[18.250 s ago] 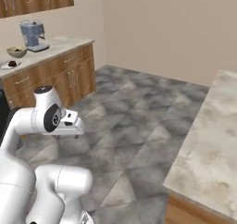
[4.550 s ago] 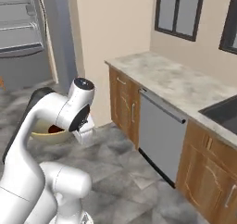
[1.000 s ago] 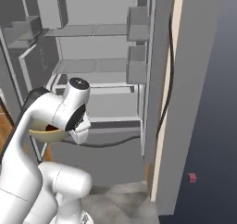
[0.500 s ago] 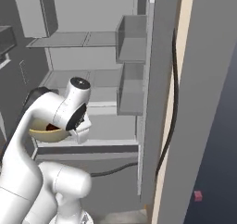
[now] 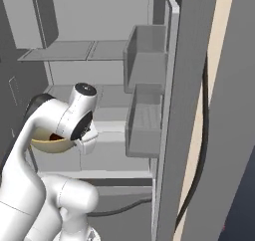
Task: Place one of the steaks on the plate and the other in the bowl. Then place the bowl in the fridge.
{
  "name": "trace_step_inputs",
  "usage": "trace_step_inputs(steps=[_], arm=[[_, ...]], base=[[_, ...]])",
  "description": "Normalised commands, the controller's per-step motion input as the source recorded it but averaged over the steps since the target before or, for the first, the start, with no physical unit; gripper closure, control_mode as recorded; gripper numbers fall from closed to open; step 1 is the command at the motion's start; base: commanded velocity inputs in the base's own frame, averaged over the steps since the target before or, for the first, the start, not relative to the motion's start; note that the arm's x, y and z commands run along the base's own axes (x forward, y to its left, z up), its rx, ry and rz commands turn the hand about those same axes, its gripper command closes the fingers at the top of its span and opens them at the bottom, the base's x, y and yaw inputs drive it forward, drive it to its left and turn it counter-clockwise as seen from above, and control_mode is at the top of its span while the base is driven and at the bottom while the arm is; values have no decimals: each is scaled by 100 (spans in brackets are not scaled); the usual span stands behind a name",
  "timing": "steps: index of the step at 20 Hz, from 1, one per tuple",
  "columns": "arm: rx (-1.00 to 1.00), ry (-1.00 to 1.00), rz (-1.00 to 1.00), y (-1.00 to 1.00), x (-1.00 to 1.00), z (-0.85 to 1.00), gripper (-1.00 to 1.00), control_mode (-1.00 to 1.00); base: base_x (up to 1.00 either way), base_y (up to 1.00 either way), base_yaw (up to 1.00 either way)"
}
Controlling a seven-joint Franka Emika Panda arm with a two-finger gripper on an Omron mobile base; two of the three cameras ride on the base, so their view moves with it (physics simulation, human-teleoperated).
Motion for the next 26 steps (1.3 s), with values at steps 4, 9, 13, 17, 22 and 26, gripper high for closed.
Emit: trace_step_inputs(steps=[4, 9, 13, 17, 22, 26], arm=[[0, 0, 0, 0, 0, 0, 100, 100], [0, 0, 0, 0, 0, 0, 100, 100], [0, 0, 0, 0, 0, 0, 100, 100], [0, 0, 0, 0, 0, 0, 100, 100], [0, -17, 0, 0, 4, 0, 100, -100], [2, -17, -10, 0, 31, 27, 100, -100]], base=[[66, -15, 9], [39, -25, 4], [27, -4, 2], [9, 0, 0], [0, 0, 0], [0, 0, 0]])
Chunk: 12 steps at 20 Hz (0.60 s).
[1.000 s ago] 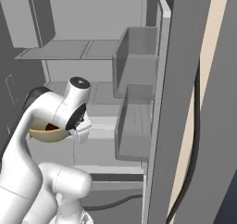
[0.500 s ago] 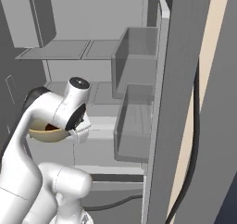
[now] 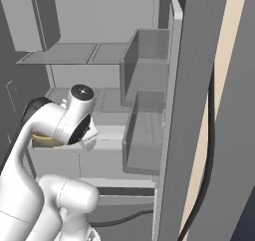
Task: Place one of the steaks on the plate and the other in the bowl. Then place the bowl in the fridge.
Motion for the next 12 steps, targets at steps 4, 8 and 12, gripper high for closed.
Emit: trace_step_inputs(steps=[4, 8, 12], arm=[[11, -9, -23, 0, 71, 12, 100, -100], [19, -5, -28, 0, 60, 0, 100, -100], [0, 0, -17, 6, 40, -5, 100, -100]], base=[[0, 0, 0], [0, 0, 0], [0, 0, 0]])
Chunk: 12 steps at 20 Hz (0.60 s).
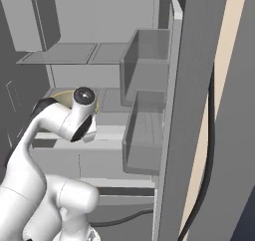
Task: Place one of the steaks on the plate and the other in the bowl. Then place the bowl in the fridge.
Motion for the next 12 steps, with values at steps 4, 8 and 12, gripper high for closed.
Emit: trace_step_inputs(steps=[4, 8, 12], arm=[[0, 1, -23, 0, 83, 2, 100, -100], [0, 2, -8, 0, 95, 0, 100, -100], [0, 4, -1, 0, 91, 0, 100, -100]], base=[[0, 0, 0], [0, 0, 0], [0, 0, 0]])
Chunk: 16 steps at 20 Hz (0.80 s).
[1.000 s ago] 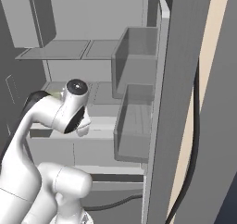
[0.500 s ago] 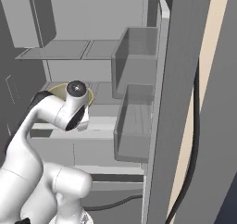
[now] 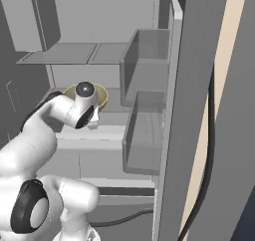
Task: Place one of the steaks on the plate and the other in the bowl. Then place the bowl in the fridge.
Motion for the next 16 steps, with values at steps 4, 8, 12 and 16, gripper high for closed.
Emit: trace_step_inputs(steps=[4, 8, 12, 16], arm=[[0, 0, -5, -3, 97, -1, 100, -100], [0, 0, -7, -1, 83, -4, 100, -100], [0, 0, -9, -2, 69, -11, 100, -100], [0, 2, -7, -7, 42, -13, 100, -100]], base=[[0, 0, 0], [0, 0, 0], [0, 0, 0], [0, 0, 0]])
